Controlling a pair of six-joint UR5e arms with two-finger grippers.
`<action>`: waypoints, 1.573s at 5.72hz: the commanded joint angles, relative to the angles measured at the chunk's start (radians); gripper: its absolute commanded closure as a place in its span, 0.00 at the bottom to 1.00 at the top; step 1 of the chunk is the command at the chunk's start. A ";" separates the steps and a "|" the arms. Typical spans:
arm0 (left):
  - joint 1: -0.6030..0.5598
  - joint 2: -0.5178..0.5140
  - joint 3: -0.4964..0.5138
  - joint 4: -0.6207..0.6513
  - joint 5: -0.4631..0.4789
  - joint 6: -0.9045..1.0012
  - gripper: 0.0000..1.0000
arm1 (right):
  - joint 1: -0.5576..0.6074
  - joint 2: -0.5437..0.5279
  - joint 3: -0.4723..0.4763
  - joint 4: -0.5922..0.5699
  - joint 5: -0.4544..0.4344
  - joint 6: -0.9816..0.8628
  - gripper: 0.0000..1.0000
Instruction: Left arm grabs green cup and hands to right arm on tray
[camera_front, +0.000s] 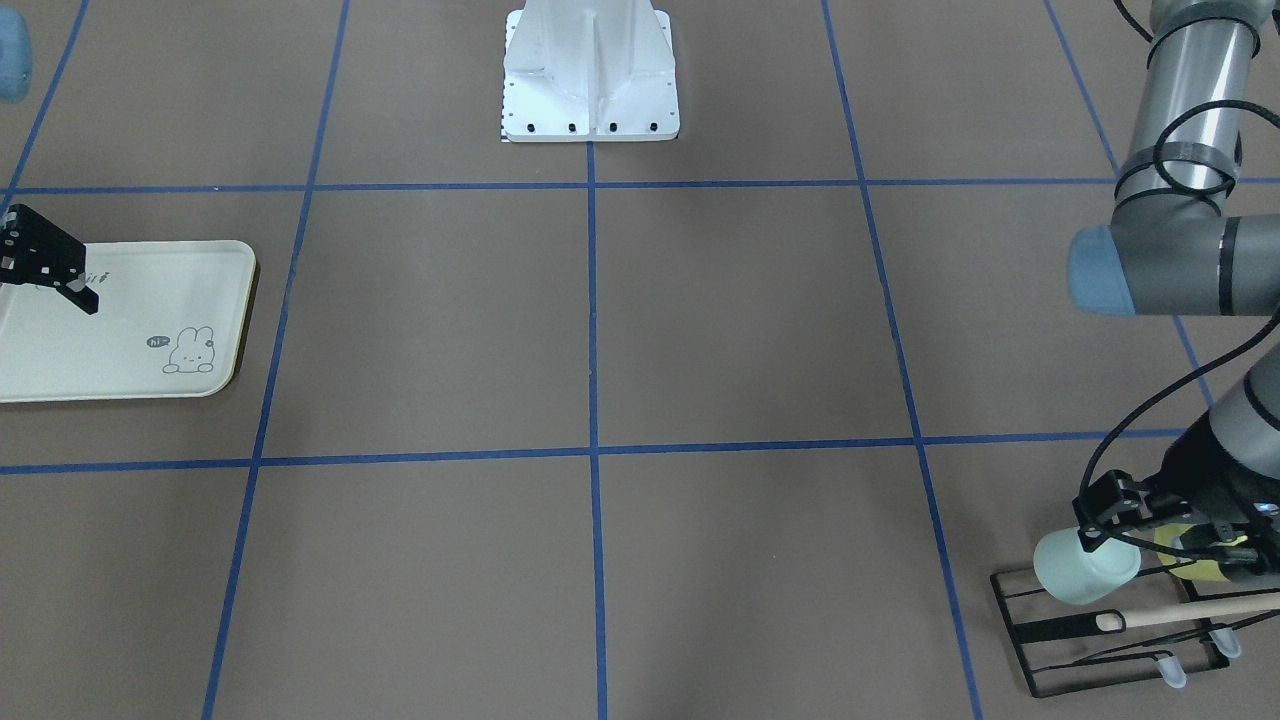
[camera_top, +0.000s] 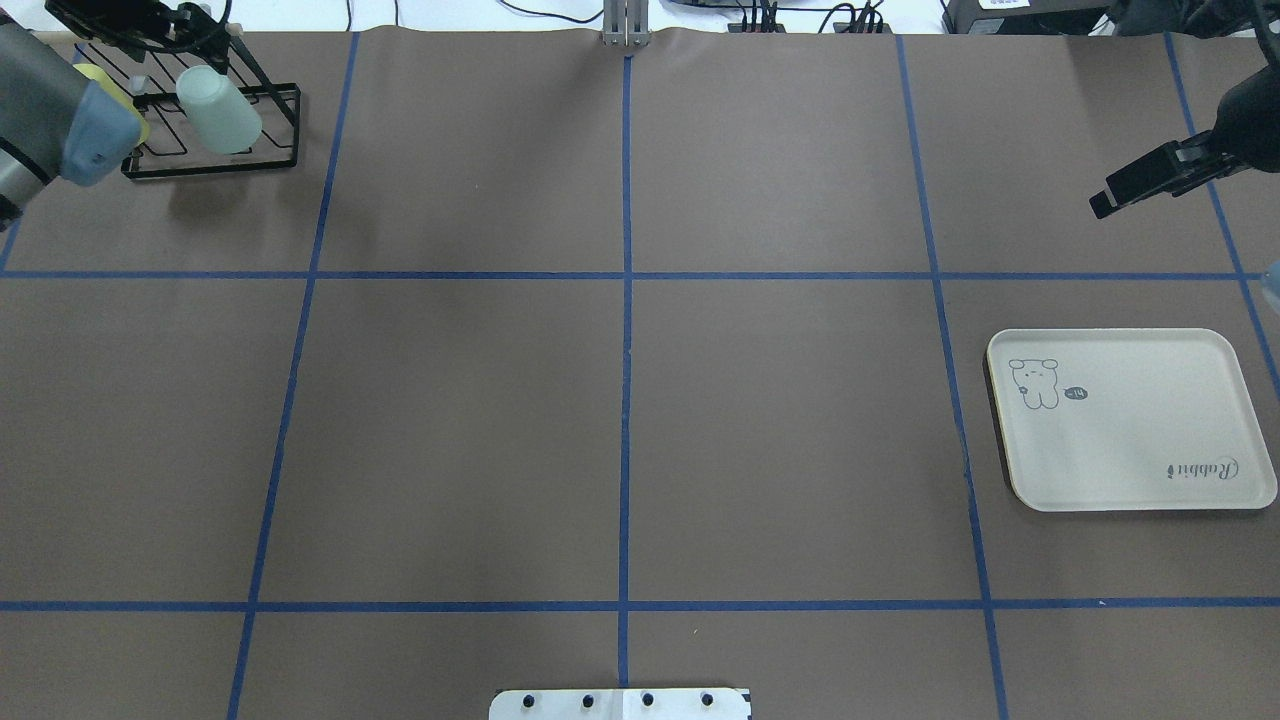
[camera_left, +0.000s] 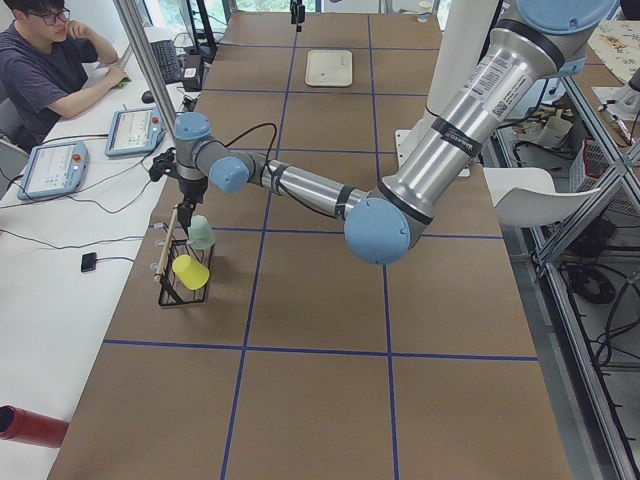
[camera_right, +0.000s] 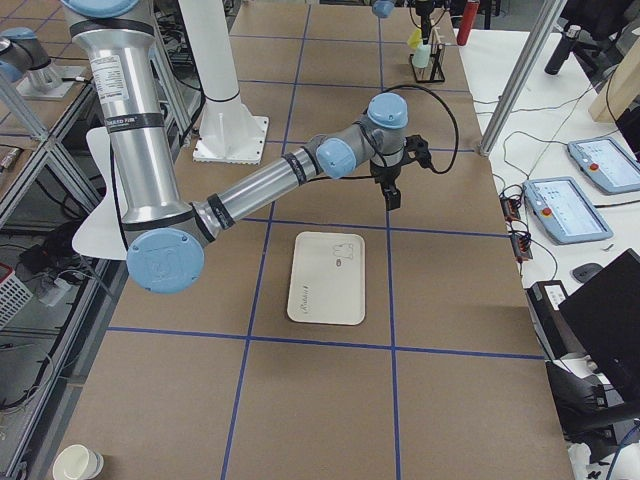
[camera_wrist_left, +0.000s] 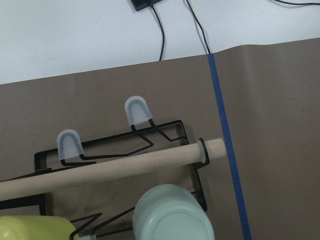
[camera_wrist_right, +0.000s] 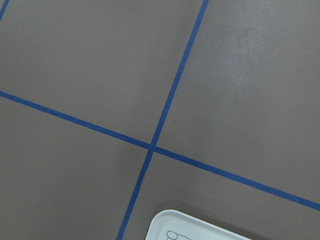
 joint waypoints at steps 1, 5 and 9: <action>0.038 -0.024 0.047 -0.003 0.057 -0.006 0.01 | -0.003 0.000 -0.001 0.000 0.001 0.000 0.01; 0.069 -0.023 0.072 -0.005 0.111 0.001 0.02 | -0.003 0.000 -0.004 0.000 0.001 0.000 0.01; 0.061 -0.015 0.058 0.003 0.111 0.021 0.61 | -0.003 0.000 -0.002 0.000 0.001 0.000 0.01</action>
